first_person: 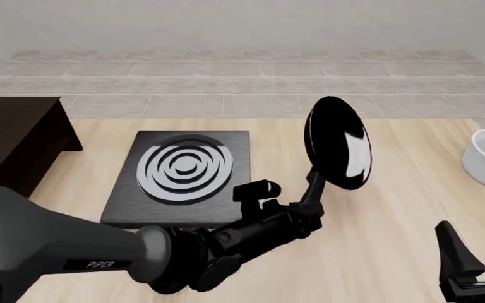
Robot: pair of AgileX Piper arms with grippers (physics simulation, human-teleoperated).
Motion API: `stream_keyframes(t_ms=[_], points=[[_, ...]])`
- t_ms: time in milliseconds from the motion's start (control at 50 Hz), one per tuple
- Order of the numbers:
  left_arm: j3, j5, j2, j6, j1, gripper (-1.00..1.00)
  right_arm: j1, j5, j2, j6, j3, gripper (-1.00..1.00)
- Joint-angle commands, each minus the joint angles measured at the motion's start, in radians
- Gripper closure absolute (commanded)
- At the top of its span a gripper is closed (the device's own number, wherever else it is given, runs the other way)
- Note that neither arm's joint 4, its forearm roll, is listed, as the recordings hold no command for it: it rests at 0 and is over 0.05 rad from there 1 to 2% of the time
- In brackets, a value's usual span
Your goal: Put the frying pan on top of the cabinet.
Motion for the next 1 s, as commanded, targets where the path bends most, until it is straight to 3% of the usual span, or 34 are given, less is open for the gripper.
stream_keyframes(t_ms=[20,140,180,240,400,540,700,760,1000], points=[[0.027,0.024,-0.161,0.009,0.043,1.00,0.002,-0.004,0.004,-0.001,0.000,-1.00],[0.055,0.050,-0.257,-0.010,0.089,1.00,0.002,0.004,-0.005,-0.001,-0.001,-1.00],[0.064,0.074,-0.318,0.033,0.117,1.00,0.002,0.004,-0.005,0.000,0.000,-1.00],[0.077,0.075,-0.340,0.004,0.139,1.00,0.002,0.006,-0.007,0.000,0.000,-1.00],[0.089,0.141,-0.457,0.029,0.233,1.00,0.004,0.001,-0.002,0.002,-0.001,-1.00],[0.100,0.178,-0.531,0.025,0.254,1.00,0.003,-0.004,0.002,0.003,0.000,-1.00],[0.125,0.191,-0.595,-0.009,0.323,1.00,0.002,0.002,-0.006,0.003,0.000,-1.00],[0.152,0.207,-0.663,-0.011,0.416,1.00,0.003,0.004,-0.008,0.004,0.000,-1.00],[0.213,0.204,-0.763,-0.087,0.550,1.00,0.003,0.005,-0.009,0.006,0.000,-1.00]])
